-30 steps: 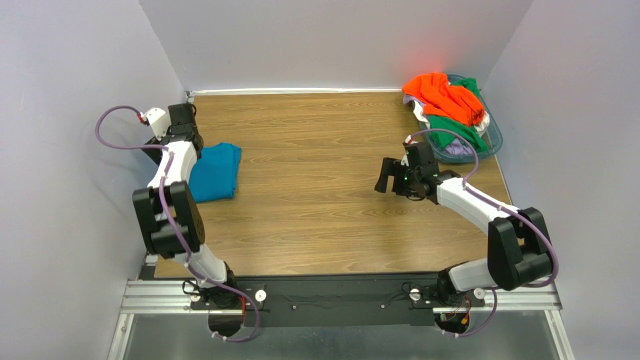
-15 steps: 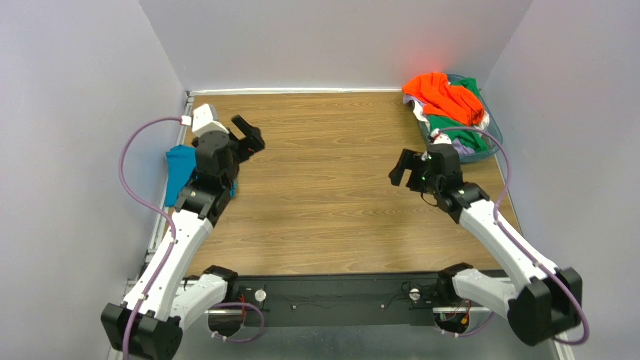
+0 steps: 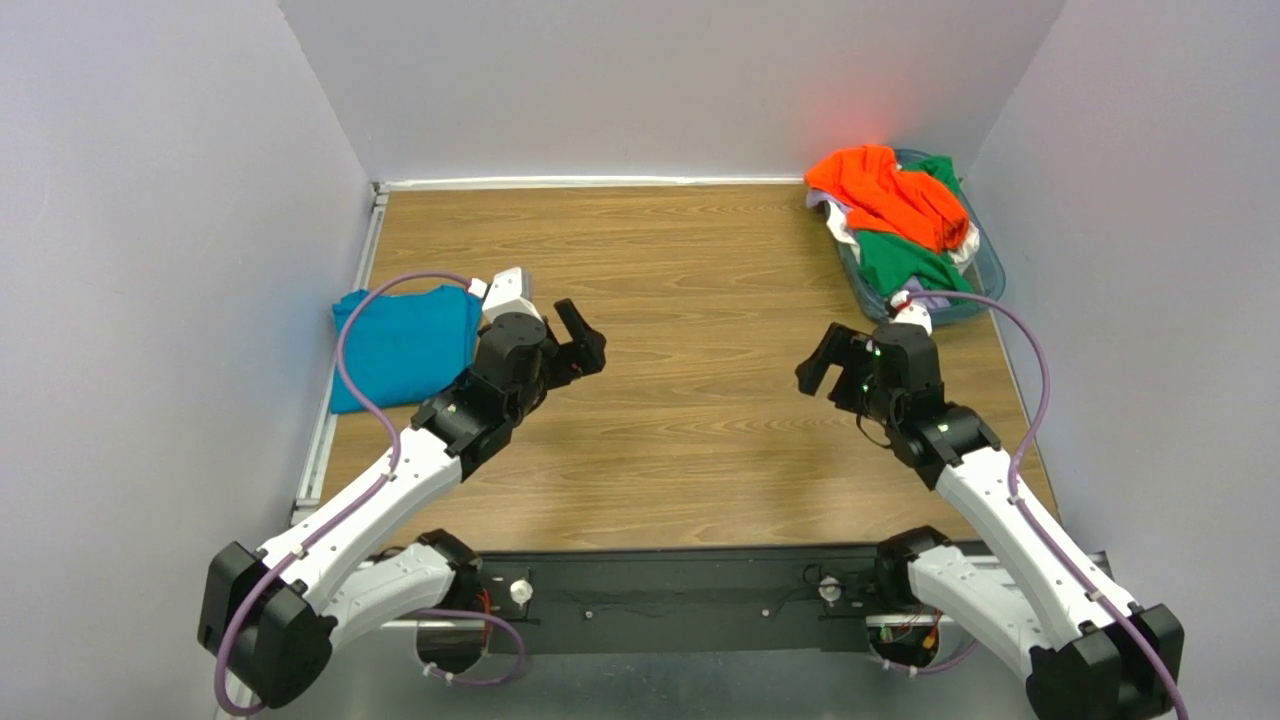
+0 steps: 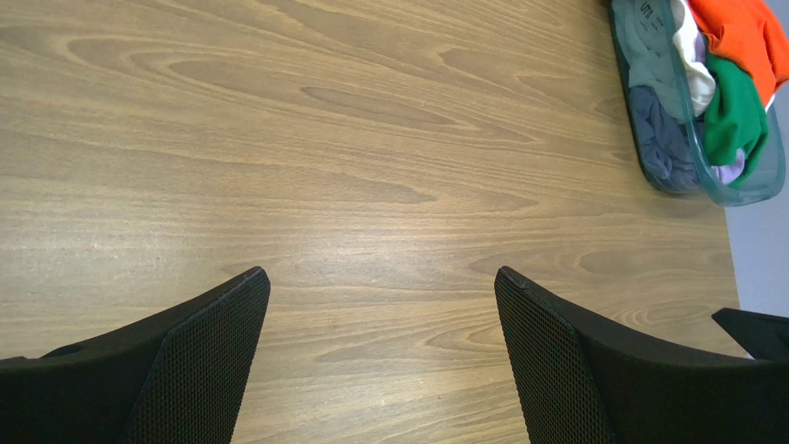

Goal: Fold and stack the t-shirts
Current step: Reset both grippers

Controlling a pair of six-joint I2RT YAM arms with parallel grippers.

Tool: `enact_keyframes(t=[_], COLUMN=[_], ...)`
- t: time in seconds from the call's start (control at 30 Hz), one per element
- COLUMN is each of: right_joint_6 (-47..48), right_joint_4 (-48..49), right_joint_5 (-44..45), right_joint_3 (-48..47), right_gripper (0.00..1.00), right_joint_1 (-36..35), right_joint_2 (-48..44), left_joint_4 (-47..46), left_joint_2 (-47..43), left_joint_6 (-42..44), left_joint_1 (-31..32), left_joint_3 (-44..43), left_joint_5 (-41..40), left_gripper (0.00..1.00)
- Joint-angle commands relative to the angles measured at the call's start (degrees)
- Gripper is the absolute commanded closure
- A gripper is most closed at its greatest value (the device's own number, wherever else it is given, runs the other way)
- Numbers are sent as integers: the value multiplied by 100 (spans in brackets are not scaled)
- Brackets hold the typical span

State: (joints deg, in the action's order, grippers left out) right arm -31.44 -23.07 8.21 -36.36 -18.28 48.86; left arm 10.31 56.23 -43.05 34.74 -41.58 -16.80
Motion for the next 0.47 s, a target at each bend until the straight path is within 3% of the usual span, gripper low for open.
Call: enact_keyframes(t=[0.0, 0.43], right_joint_6=[-152, -90], right_joint_4=[-75, -5], right_joint_5=[111, 304], right_joint_3=[164, 463], right_gripper=[0, 0], right_joint_1=[27, 27], right_joint_2=[-157, -667], left_joint_4=[-152, -37], left_joint_2=[-252, -218], left_joint_6=[-169, -160], left_joint_1=[15, 15], left_joint_3=[97, 159], left_joint_5=[-113, -359], left_gripper=[2, 2])
